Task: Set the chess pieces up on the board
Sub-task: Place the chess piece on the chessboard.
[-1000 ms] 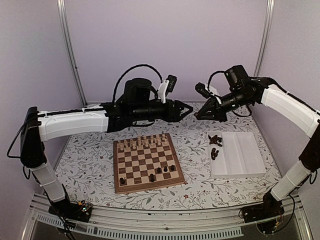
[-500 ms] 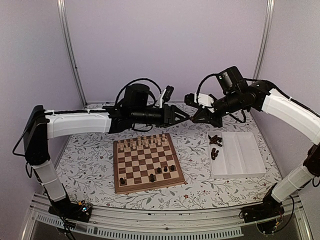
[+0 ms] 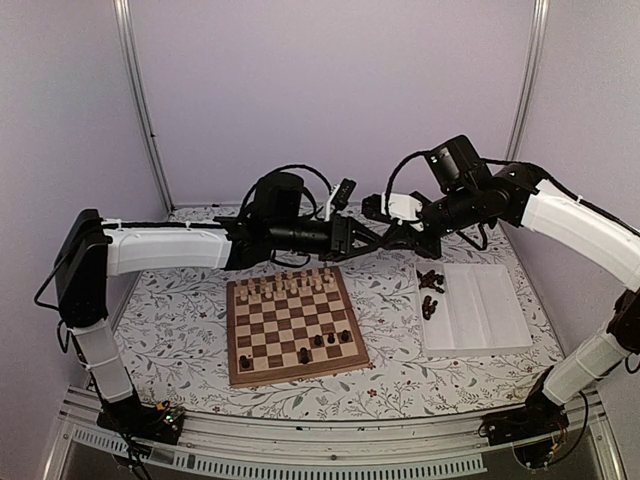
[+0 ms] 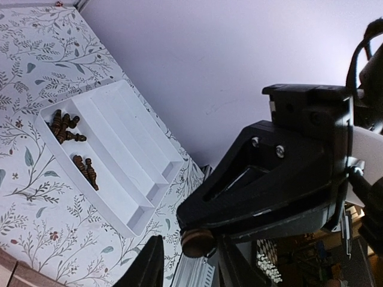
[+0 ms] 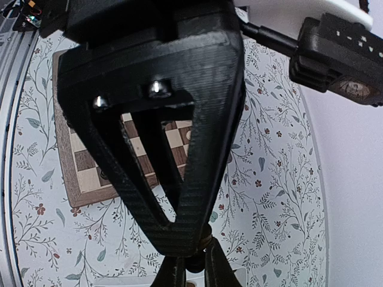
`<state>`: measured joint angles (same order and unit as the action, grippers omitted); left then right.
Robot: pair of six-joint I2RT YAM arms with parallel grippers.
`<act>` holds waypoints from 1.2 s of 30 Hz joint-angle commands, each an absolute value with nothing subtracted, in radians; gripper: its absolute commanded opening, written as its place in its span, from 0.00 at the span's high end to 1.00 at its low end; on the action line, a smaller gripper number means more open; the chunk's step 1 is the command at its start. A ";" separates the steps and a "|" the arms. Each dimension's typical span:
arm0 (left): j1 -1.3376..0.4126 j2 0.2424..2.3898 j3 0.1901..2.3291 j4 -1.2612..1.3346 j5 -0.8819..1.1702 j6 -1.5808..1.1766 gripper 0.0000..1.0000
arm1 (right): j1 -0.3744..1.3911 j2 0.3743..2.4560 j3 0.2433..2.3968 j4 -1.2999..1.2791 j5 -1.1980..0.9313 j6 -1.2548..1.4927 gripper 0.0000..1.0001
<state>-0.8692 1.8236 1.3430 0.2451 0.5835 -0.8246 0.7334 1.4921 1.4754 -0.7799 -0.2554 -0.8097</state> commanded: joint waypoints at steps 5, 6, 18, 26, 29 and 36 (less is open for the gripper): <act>-0.864 1.845 1.338 0.307 0.630 -0.834 0.76 | 0.772 1.459 1.453 -0.780 -0.230 -0.834 0.90; -0.864 1.847 1.337 0.312 0.634 -0.835 0.78 | 0.775 1.458 1.452 -0.781 -0.232 -0.837 0.90; -0.864 1.850 1.325 0.337 0.665 -0.842 0.93 | 0.780 1.447 1.457 -0.773 -0.232 -0.824 0.87; -0.844 1.770 1.252 0.438 0.592 -0.811 0.97 | 0.565 1.397 1.512 -0.731 -0.522 -0.659 0.51; -0.838 1.742 1.209 0.533 0.547 -0.806 0.98 | 0.399 1.408 1.523 -0.676 -0.820 -0.508 0.51; -0.838 1.746 1.165 0.736 0.468 -0.811 0.98 | 0.301 1.487 1.333 -0.357 -1.230 -0.016 0.53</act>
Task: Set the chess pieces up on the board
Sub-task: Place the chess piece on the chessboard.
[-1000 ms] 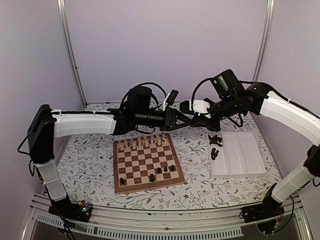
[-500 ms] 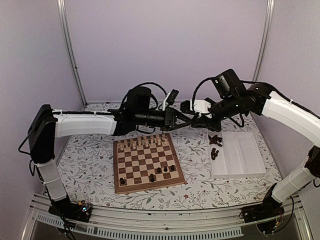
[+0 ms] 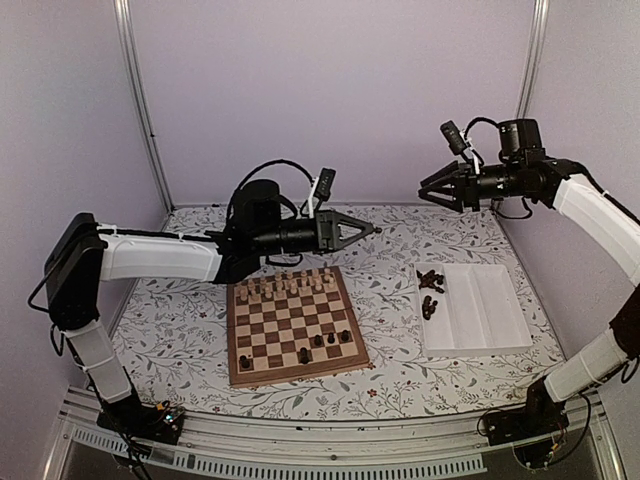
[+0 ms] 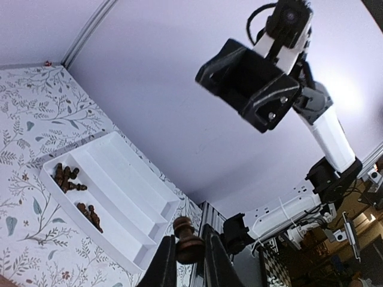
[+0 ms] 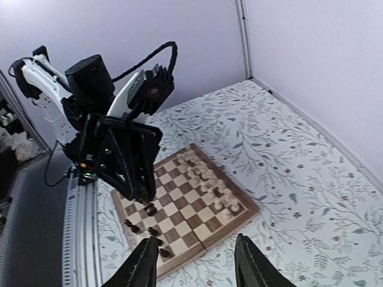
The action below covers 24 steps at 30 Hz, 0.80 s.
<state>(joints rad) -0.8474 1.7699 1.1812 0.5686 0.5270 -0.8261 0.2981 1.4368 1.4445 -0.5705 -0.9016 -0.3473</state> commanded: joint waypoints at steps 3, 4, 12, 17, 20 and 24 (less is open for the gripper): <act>-0.838 1.761 1.177 0.760 0.456 -0.806 0.98 | 0.302 1.512 1.251 -0.187 -1.321 0.192 0.52; -0.838 1.767 1.184 0.760 0.455 -0.806 0.98 | 0.303 1.518 1.237 -0.131 -1.343 0.266 0.52; -0.847 1.820 1.220 0.778 0.474 -0.822 0.98 | 0.349 1.564 1.233 -0.039 -1.350 0.365 0.51; -0.854 1.835 1.239 0.776 0.478 -0.822 0.98 | 0.379 1.587 1.246 -0.015 -1.370 0.389 0.52; -0.857 1.842 1.249 0.775 0.479 -0.825 0.98 | 0.387 1.596 1.254 -0.009 -1.377 0.393 0.54; -0.862 1.858 1.263 0.772 0.487 -0.829 0.97 | 0.391 1.604 1.258 -0.009 -1.380 0.400 0.57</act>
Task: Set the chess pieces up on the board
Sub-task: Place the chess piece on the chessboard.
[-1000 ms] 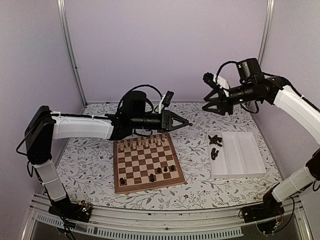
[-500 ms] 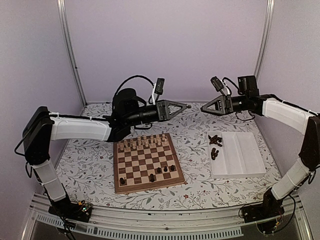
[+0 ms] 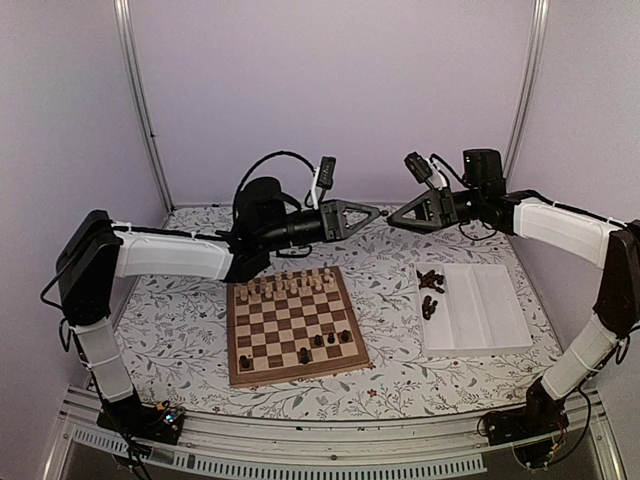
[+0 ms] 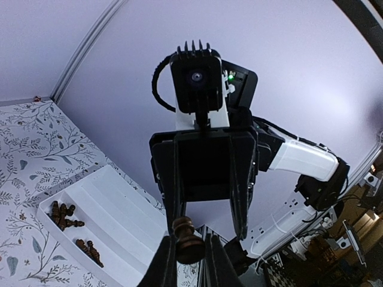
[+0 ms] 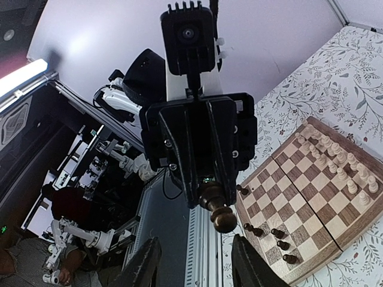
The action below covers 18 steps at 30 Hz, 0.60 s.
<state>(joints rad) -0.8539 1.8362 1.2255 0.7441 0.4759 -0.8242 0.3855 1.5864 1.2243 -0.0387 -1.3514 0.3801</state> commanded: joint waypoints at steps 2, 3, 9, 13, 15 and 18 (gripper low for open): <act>-0.865 1.863 1.270 0.771 0.491 -0.831 0.97 | 0.390 1.606 1.258 -0.010 -1.386 0.404 0.59; -0.866 1.867 1.272 0.769 0.492 -0.830 0.97 | 0.390 1.607 1.259 0.010 -1.385 0.406 0.59; -0.876 1.876 1.282 0.764 0.501 -0.829 0.97 | 0.390 1.616 1.270 0.017 -1.381 0.414 0.60; -0.877 1.878 1.284 0.758 0.503 -0.830 0.98 | 0.390 1.622 1.276 0.018 -1.382 0.416 0.63; -0.879 1.879 1.284 0.757 0.506 -0.830 0.97 | 0.390 1.624 1.278 0.018 -1.381 0.416 0.63; -0.882 1.880 1.284 0.758 0.507 -0.830 0.97 | 0.390 1.627 1.278 0.018 -1.378 0.419 0.63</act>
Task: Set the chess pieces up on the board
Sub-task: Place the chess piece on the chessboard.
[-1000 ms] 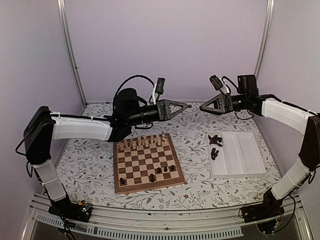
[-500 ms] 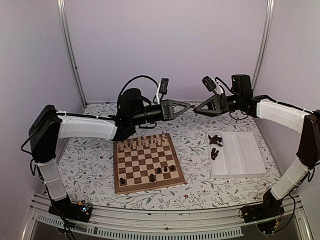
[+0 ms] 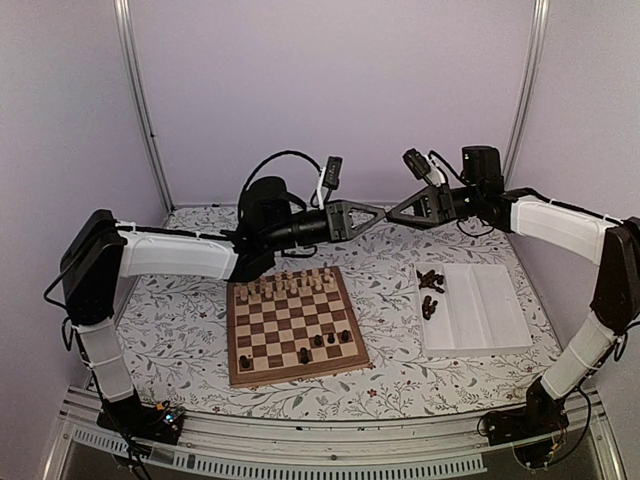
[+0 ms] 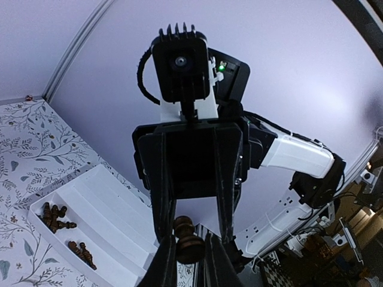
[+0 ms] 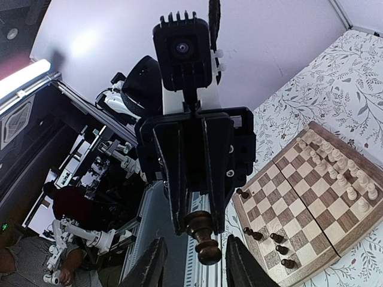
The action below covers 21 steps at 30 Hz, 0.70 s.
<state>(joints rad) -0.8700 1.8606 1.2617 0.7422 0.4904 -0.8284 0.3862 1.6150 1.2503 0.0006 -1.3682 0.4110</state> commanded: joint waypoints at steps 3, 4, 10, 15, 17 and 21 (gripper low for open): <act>-0.884 1.884 1.286 0.756 0.509 -0.831 0.97 | 0.390 1.632 1.280 0.020 -1.378 0.421 0.65; -0.884 1.885 1.286 0.756 0.509 -0.833 0.97 | 0.390 1.632 1.280 0.021 -1.378 0.421 0.67; -0.885 1.890 1.287 0.752 0.501 -0.837 0.97 | 0.390 1.627 1.272 0.025 -1.376 0.416 0.83; -0.885 1.891 1.301 0.678 0.459 -0.833 0.90 | 0.390 1.608 1.292 -0.081 -1.308 0.332 0.94; -0.885 1.880 1.308 0.618 0.427 -0.811 0.80 | 0.390 1.604 1.323 -0.197 -1.251 0.248 0.95; -0.873 1.790 1.305 0.466 0.370 -0.681 0.64 | 0.394 1.593 1.398 -0.369 -1.089 0.067 0.98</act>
<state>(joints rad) -0.8761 1.8690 1.2869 0.6399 0.4427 -0.8059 0.3855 1.6249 1.3128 -0.1696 -1.2625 0.2722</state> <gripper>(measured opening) 0.321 0.107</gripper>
